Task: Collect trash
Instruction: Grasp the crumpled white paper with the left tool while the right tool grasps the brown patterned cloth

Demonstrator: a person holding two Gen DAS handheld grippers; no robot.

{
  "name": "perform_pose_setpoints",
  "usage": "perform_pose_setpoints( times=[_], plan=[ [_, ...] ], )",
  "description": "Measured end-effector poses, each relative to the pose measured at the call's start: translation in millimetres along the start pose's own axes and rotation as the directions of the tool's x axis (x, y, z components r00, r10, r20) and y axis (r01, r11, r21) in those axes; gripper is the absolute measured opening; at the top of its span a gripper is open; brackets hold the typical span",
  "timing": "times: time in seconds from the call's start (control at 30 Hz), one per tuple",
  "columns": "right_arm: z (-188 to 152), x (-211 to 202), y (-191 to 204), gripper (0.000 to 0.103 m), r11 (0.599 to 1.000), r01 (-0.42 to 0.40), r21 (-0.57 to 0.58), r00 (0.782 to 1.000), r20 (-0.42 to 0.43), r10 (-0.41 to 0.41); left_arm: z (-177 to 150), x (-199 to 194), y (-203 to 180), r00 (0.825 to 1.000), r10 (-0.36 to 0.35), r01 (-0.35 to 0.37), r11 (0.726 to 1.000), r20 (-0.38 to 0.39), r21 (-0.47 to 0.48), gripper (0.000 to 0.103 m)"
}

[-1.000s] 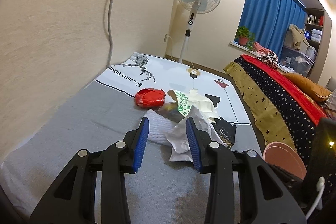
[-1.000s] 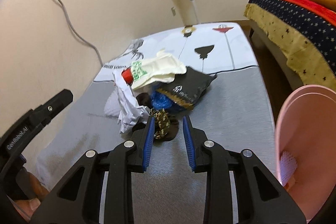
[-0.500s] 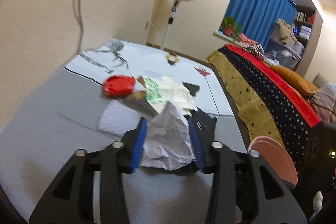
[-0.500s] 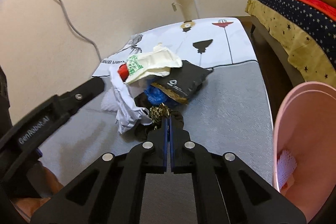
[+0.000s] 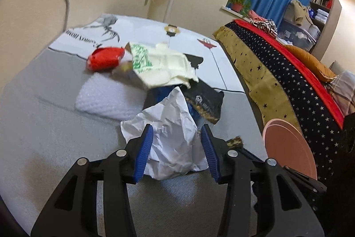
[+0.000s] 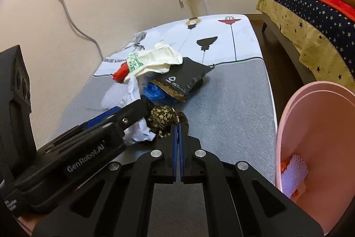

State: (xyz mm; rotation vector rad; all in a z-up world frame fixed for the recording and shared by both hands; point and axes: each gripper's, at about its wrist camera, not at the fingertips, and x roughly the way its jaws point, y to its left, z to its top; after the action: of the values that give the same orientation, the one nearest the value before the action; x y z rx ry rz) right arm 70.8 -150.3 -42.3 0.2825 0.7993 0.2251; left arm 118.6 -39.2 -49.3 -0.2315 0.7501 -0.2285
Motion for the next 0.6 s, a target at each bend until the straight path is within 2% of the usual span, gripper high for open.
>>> perform_pose_setpoints(
  times=[0.1, 0.17, 0.3, 0.47, 0.6],
  plan=[
    [-2, -1, -5, 0.002, 1.000, 0.025, 0.014, 1.000, -0.014, -0.025, -2, -2, 5, 0.999, 0.030, -0.030, 1.000, -0.011, -0.007, 0.044],
    [-3, -3, -8, 0.002, 0.999, 0.037, 0.024, 0.999, -0.015, -0.036, -4, -1, 10, 0.999, 0.042, -0.043, 0.999, -0.022, -0.018, 0.039],
    [-3, -8, -9, 0.002, 0.998, 0.049, 0.027, 0.999, -0.005, -0.049, -7, -4, 23, 0.997, 0.063, -0.065, 0.996, -0.037, -0.054, 0.016],
    [-1, -18, -5, 0.002, 0.999, 0.052, 0.012, 0.998, 0.017, -0.053, -5, -15, 23, 0.998, 0.068, -0.068, 0.997, -0.015, -0.037, 0.009],
    [0, -30, -3, 0.002, 0.998, 0.057, 0.007, 0.997, 0.044, -0.057, -5, -26, 25, 0.998, 0.055, -0.054, 0.998, 0.006, -0.037, 0.009]
  ],
)
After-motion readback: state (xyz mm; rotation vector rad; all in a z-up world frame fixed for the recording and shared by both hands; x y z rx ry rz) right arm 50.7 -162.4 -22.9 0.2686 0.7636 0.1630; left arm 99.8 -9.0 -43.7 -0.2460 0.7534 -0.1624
